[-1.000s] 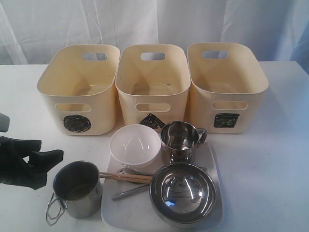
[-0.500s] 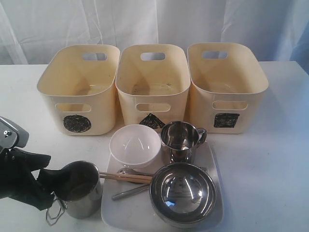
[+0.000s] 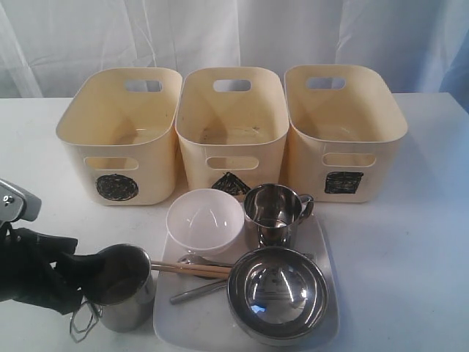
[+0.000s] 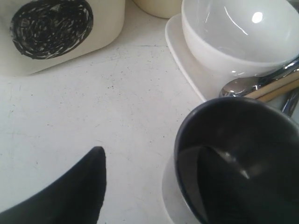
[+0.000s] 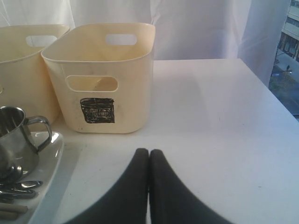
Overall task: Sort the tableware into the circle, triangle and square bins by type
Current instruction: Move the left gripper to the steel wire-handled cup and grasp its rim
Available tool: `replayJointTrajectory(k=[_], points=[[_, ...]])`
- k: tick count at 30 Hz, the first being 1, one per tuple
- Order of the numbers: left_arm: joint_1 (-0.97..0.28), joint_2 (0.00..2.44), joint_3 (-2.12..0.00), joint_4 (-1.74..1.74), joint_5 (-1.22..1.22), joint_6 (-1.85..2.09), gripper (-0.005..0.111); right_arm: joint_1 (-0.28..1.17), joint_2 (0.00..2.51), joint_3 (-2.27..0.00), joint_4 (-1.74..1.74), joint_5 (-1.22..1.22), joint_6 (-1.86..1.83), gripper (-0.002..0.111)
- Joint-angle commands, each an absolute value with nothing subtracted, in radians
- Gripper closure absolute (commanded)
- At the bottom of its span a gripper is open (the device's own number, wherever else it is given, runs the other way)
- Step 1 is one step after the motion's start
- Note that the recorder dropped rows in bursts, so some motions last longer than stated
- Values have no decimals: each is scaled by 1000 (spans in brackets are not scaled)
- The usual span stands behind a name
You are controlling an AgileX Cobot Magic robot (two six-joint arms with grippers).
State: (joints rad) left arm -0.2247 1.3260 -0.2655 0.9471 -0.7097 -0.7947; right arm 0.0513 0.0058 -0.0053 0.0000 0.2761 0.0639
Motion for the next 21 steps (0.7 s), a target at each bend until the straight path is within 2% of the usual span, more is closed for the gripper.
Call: replayJointTrajectory(k=[1,12,18,21], points=[[-233,1328,-269,958,-703,-816,47,49,0,0,0,263,65,108],[-270,1328,-273,1004,-731,-844,48,49,0,0,0,263,65,108],[-370,1328,-302,1014,-508,-866,48,49,0,0,0,263,65,108],[-386,1328,-304,1004,-520,-866,50,49,0,0,0,263,65,108]])
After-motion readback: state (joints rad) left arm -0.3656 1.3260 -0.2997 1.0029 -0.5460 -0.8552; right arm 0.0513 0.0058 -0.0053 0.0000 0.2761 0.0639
